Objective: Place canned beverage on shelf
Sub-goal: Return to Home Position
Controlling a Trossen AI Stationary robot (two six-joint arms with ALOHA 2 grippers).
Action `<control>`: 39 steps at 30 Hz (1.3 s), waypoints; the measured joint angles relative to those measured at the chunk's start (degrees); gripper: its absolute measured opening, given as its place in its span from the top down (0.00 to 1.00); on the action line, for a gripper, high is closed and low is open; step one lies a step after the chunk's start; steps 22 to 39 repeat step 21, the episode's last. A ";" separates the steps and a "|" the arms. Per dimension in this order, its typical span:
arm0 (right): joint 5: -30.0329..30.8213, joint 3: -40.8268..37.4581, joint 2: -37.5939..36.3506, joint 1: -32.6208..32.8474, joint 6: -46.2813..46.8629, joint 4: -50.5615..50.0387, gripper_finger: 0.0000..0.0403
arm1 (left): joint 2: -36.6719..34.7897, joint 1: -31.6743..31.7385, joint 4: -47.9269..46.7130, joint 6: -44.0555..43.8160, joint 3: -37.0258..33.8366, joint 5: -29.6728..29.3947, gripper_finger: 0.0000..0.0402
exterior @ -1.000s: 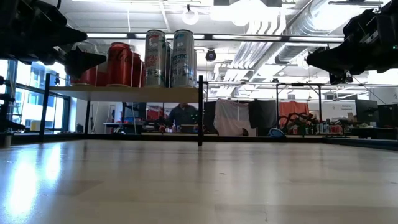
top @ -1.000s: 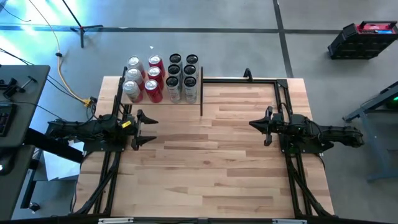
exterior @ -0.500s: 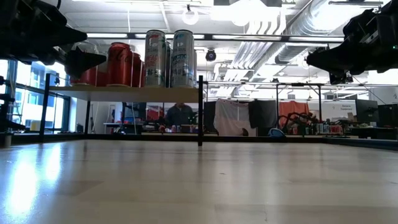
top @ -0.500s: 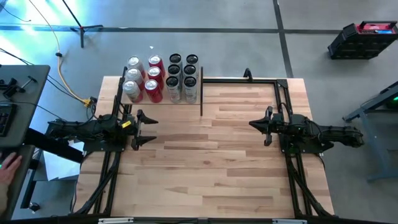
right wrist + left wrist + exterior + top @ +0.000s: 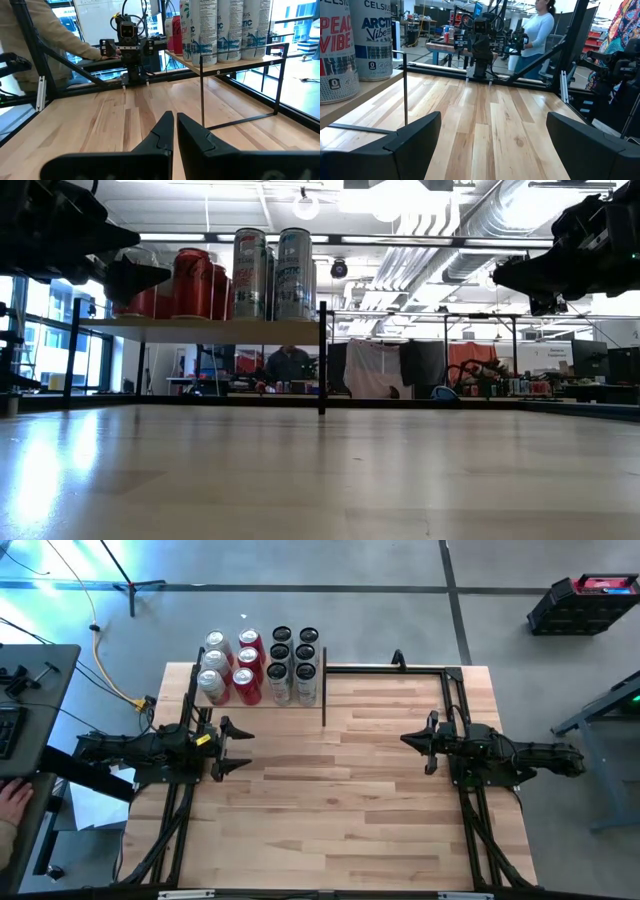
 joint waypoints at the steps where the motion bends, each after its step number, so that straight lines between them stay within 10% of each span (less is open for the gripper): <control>1: -0.01 0.01 0.00 0.01 0.00 -0.01 0.98 | -0.01 0.00 0.00 0.01 0.00 0.00 0.12; 39: -0.01 0.00 0.01 0.00 0.00 0.02 0.98 | -0.01 0.01 0.00 0.00 0.01 0.00 0.12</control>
